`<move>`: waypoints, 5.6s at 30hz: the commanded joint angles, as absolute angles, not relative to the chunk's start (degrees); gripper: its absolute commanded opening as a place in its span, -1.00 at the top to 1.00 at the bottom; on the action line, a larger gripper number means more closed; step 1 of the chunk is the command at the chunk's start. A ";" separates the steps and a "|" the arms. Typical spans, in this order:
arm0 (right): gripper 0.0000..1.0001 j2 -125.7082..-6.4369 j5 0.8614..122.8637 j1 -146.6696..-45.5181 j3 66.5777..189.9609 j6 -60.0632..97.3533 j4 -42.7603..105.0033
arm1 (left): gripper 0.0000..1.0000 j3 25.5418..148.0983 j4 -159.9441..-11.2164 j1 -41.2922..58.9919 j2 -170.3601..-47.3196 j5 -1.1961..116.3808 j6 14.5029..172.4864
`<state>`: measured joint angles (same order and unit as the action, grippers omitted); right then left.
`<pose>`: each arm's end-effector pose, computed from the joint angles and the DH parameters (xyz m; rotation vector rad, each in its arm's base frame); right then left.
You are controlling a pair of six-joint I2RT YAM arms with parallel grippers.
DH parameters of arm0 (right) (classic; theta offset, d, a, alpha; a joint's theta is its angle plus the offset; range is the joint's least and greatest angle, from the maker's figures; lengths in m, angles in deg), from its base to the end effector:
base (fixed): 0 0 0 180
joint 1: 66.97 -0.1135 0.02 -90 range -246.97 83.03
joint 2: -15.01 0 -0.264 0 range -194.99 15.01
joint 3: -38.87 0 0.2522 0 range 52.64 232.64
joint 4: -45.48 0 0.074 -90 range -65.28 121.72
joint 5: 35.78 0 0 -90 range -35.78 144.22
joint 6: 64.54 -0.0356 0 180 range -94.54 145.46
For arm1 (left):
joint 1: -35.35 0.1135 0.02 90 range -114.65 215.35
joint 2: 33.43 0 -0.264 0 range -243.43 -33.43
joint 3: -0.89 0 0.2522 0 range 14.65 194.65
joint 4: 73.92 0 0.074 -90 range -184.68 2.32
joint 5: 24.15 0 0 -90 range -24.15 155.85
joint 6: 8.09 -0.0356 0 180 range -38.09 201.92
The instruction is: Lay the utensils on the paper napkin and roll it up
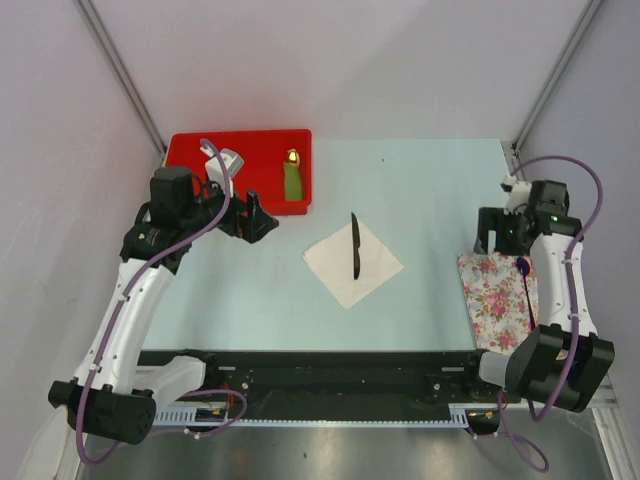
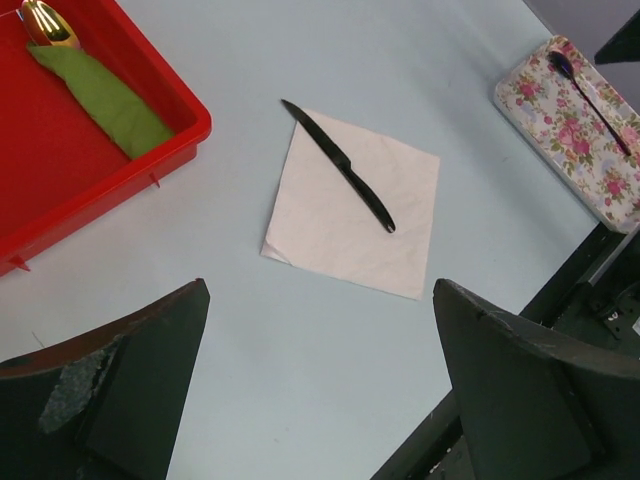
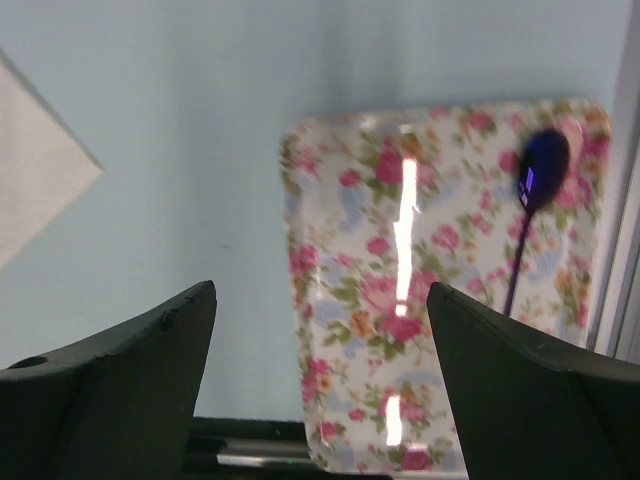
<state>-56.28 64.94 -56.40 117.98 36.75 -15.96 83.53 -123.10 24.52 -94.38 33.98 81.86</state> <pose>0.2468 -0.0393 0.3101 -0.0922 2.4831 0.0741 0.2112 -0.0595 0.3894 0.5374 1.9682 -0.6860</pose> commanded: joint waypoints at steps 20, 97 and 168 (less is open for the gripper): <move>-0.19 -68.04 64.24 -30.15 104.93 59.90 -13.81 | -0.94 69.67 -106.86 25.15 -87.49 23.84 88.69; 1.00 -66.11 76.81 -32.25 108.27 60.18 -18.56 | -0.85 64.31 -88.30 17.34 -95.57 24.02 96.59; 1.00 -67.61 73.39 -47.87 121.53 34.63 -11.61 | -0.79 67.39 -88.83 12.75 -108.93 28.42 101.68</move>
<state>-71.80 68.46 -40.53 114.09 41.54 -8.36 69.46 -92.50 8.87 -109.83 29.56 95.63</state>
